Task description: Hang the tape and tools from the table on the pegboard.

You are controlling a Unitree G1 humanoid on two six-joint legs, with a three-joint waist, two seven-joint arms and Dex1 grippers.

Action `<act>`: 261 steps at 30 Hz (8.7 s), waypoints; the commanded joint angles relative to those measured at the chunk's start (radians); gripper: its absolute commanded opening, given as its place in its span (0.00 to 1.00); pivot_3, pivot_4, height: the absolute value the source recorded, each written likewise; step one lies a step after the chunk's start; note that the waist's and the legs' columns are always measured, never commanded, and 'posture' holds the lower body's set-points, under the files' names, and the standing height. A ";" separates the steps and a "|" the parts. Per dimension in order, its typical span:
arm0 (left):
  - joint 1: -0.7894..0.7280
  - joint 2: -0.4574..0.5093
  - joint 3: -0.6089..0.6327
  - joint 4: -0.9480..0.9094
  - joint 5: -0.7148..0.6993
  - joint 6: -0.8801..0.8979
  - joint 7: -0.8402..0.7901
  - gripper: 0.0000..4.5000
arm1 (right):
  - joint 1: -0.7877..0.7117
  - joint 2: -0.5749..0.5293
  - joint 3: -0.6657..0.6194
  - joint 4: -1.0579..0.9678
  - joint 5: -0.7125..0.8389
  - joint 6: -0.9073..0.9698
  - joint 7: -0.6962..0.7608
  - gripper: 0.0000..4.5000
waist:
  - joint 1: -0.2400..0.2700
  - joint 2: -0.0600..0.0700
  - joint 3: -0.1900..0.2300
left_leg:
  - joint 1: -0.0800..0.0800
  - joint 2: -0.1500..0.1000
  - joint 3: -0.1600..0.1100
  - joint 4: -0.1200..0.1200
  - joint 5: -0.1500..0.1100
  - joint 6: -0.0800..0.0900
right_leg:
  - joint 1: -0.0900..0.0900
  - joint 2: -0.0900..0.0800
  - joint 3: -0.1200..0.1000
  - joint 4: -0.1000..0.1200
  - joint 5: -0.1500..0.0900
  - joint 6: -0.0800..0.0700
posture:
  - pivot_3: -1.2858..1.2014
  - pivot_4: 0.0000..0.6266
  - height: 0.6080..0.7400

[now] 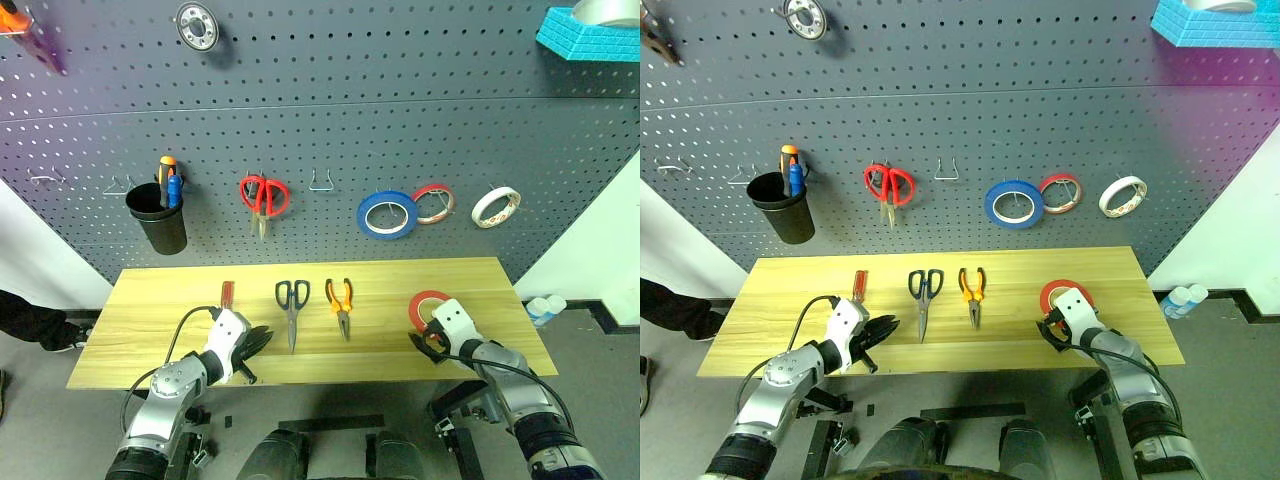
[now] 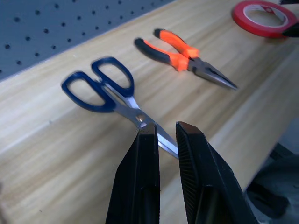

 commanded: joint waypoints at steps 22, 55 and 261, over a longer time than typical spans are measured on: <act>0.054 0.053 -0.004 -0.231 -0.054 0.118 -0.035 0.15 | -0.131 0.023 -0.023 0.197 0.049 0.035 0.063 1.00 | -0.009 0.000 0.039 | -0.010 0.001 0.000 -0.009 0.000 0.001 | -0.009 0.000 0.000 -0.011 0.001 -0.002 | 0.51 0.25 1.00; -0.005 0.075 -0.031 -0.295 -0.121 0.040 -0.171 0.14 | -0.153 0.035 -0.100 0.123 0.088 0.016 -0.010 0.16 | -0.021 0.000 0.039 | -0.011 0.002 0.001 -0.009 0.000 0.000 | -0.010 0.002 0.000 -0.011 0.002 -0.002 | 0.51 0.20 1.00; -0.033 0.225 0.152 -0.176 -0.186 0.038 -0.206 0.14 | -0.443 0.573 0.181 0.199 -0.043 0.384 -0.437 0.47 | -0.057 0.004 0.108 | -0.017 0.024 0.010 -0.013 0.008 -0.011 | -0.032 0.021 0.010 -0.010 0.021 -0.013 | 0.51 0.39 1.00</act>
